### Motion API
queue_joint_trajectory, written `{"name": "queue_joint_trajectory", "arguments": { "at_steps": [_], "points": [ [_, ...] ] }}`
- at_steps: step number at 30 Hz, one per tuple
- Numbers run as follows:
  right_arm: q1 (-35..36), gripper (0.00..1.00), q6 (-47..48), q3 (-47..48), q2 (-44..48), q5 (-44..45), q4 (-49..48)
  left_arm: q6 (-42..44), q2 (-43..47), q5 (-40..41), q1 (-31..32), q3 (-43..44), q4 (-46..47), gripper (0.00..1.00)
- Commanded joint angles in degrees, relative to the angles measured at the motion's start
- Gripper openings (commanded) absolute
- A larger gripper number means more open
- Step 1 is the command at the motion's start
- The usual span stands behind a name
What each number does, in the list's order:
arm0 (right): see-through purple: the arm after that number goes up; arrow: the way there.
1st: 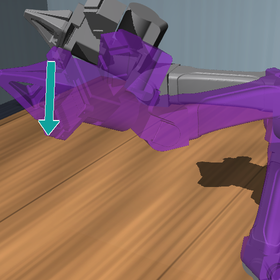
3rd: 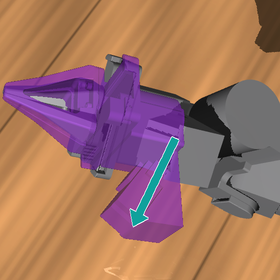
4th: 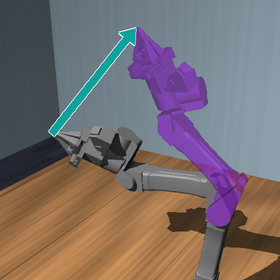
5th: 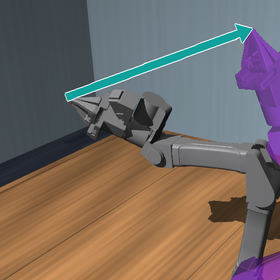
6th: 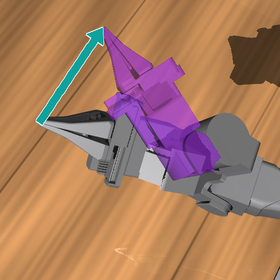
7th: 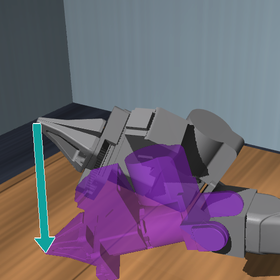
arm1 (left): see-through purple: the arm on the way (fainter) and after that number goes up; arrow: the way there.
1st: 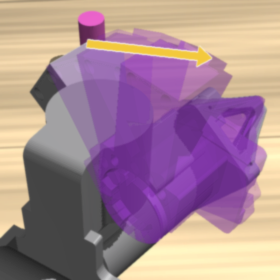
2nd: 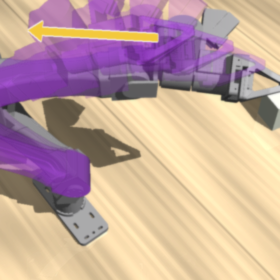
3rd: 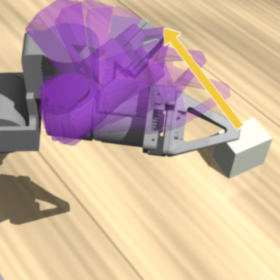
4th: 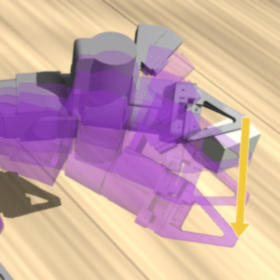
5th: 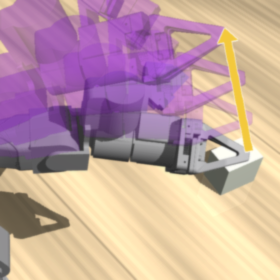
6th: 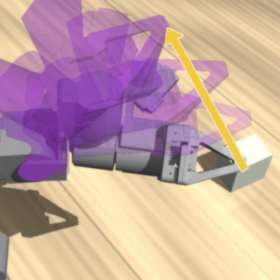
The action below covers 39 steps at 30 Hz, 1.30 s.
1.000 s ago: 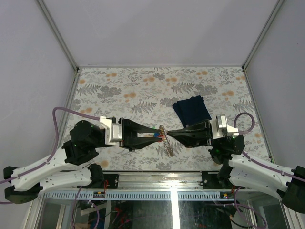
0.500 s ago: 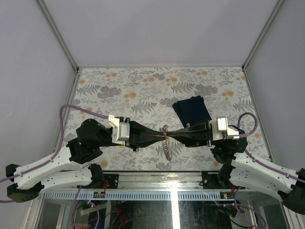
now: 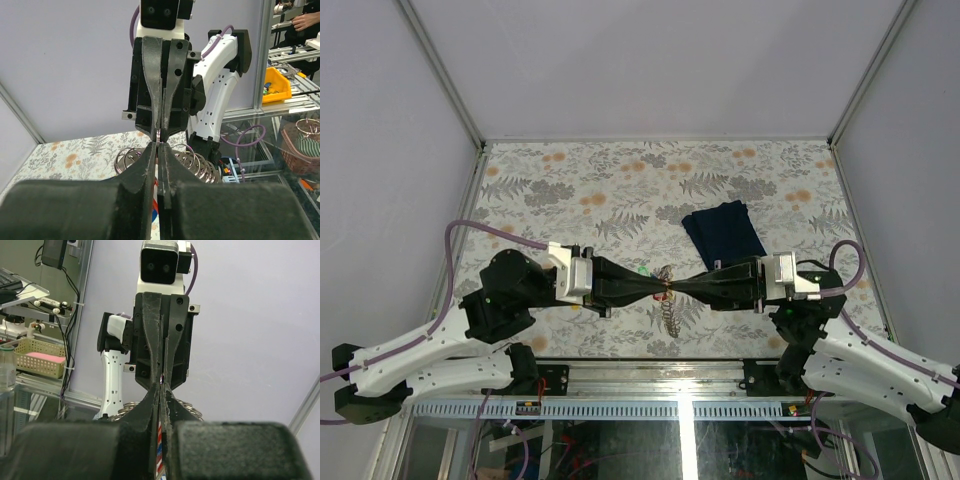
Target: Put the keys on the keyring
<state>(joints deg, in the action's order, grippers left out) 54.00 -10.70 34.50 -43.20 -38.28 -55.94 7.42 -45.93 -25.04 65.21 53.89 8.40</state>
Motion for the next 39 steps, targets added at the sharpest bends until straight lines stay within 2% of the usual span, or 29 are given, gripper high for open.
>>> {"name": "queue_joint_trajectory", "arguments": {
  "at_steps": [1, 4, 6, 9, 11, 18, 27, 39],
  "points": [
    [0.0, 0.01, 2.9, 3.6, 1.6, -2.3, 2.2, 2.1, 0.3, 0.2, 0.1, 0.9, 2.6, 0.0],
    [0.0, 0.08, 3.9, 4.9, 2.5, -3.5, 4.8, 4.3, 0.7, -1.2, 0.1, -0.2, 4.0, 0.0],
    [0.0, 0.17, 5.2, 5.9, 3.6, -3.7, 7.0, 6.6, 1.3, -2.6, 0.2, -1.9, 6.1, 0.0],
    [-0.1, 0.29, 8.3, 7.2, 5.8, -3.6, 12.2, 9.7, 2.8, -5.6, 0.2, -5.7, 11.2, 0.0],
    [0.0, 0.33, 10.5, 8.0, 7.8, -3.2, 16.4, 11.5, 3.5, -8.1, 0.1, -8.2, 15.7, 0.0],
    [0.0, 0.36, 14.8, 8.8, 11.5, -2.7, 24.0, 16.6, 3.8, -16.0, 0.1, -11.6, 25.1, 0.0],
    [0.0, 0.37, 16.4, 6.9, 8.9, -7.8, 15.8, 19.7, 3.3, -20.8, 0.2, -12.4, 31.2, 0.0],
    [0.2, 0.3, 15.5, 8.0, 4.9, -8.8, 12.8, 19.4, 3.0, -19.7, 0.2, -12.7, 33.4, 0.0]
  ]
}}
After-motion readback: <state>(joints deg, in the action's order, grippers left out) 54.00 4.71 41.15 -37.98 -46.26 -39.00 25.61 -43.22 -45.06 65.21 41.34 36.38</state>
